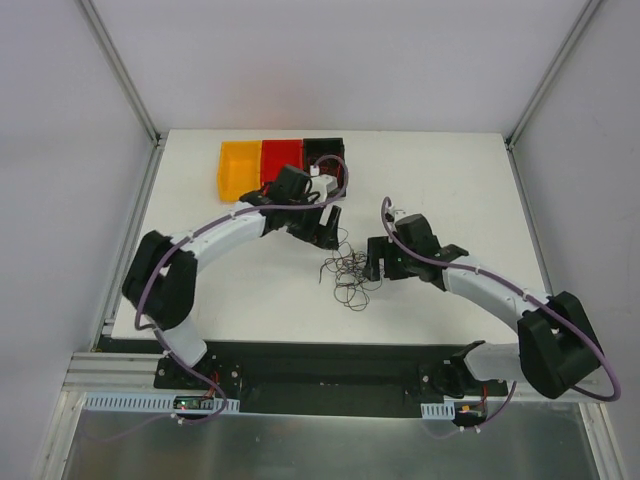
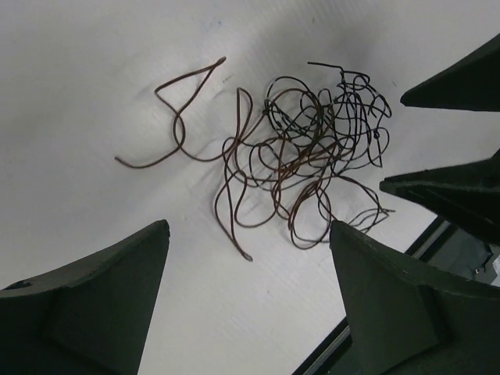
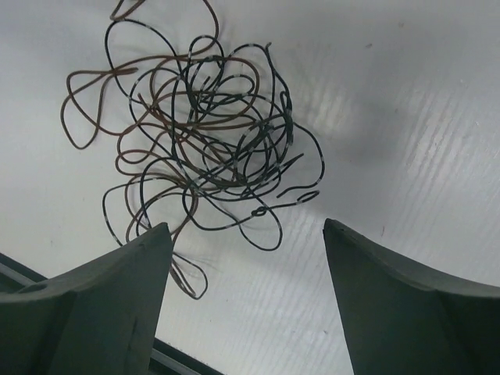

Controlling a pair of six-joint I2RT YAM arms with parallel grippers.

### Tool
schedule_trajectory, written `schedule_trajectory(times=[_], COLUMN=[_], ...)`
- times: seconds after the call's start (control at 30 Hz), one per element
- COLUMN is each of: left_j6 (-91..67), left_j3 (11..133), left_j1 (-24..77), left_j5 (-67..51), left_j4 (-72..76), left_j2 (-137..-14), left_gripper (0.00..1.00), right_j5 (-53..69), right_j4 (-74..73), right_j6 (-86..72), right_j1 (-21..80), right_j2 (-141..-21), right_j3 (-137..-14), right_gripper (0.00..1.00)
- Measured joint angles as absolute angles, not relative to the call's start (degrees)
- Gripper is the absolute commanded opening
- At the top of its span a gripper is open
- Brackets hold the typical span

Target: Untangle the cables

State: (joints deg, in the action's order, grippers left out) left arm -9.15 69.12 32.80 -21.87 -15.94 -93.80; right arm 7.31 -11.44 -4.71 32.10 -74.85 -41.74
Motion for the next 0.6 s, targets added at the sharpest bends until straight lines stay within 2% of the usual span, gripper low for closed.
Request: schedule_trajectory(times=[0.13,0.23,0.37,0.43,0.5,0.57,0.6], left_j6=[-11.29,-11.62,-11.42,-11.16,-11.07,-11.03,-11.03], left_j3=[75.94,81.93,84.99,85.82,87.09,87.81,87.88], left_j1=[34.11,34.06,34.04,34.09,34.15,34.33,34.57], left_j5=[-22.39,-21.52,-19.86,-20.08,-20.75,-21.12,-21.02], left_j4=[-15.66,-15.42,-14.85,-14.94,-14.81,-14.63,-14.48], left_j2=[-104.38,-110.76,-114.61,-115.94,-117.56,-118.74,-119.04], left_gripper=[0.78,0.78,0.81,0.77,0.61,0.38,0.3], right_j5=[7.53,8.88,11.9,13.17,13.98,14.2,14.17], right_j4=[-6.68,-1.67,3.09,4.4,5.67,7.07,7.46], right_j6=[-8.6,-11.25,-13.58,-13.98,-14.2,-14.44,-14.57], right_j1=[30.79,29.19,28.42,28.42,28.42,28.42,28.42], right_j2=[-74.7,-75.07,-76.99,-78.08,-78.76,-79.5,-79.99], right_j3=[-39.55,-38.22,-36.45,-36.18,-35.94,-35.75,-35.75], right_gripper=[0.8,0.8,0.8,0.8,0.8,0.78,0.76])
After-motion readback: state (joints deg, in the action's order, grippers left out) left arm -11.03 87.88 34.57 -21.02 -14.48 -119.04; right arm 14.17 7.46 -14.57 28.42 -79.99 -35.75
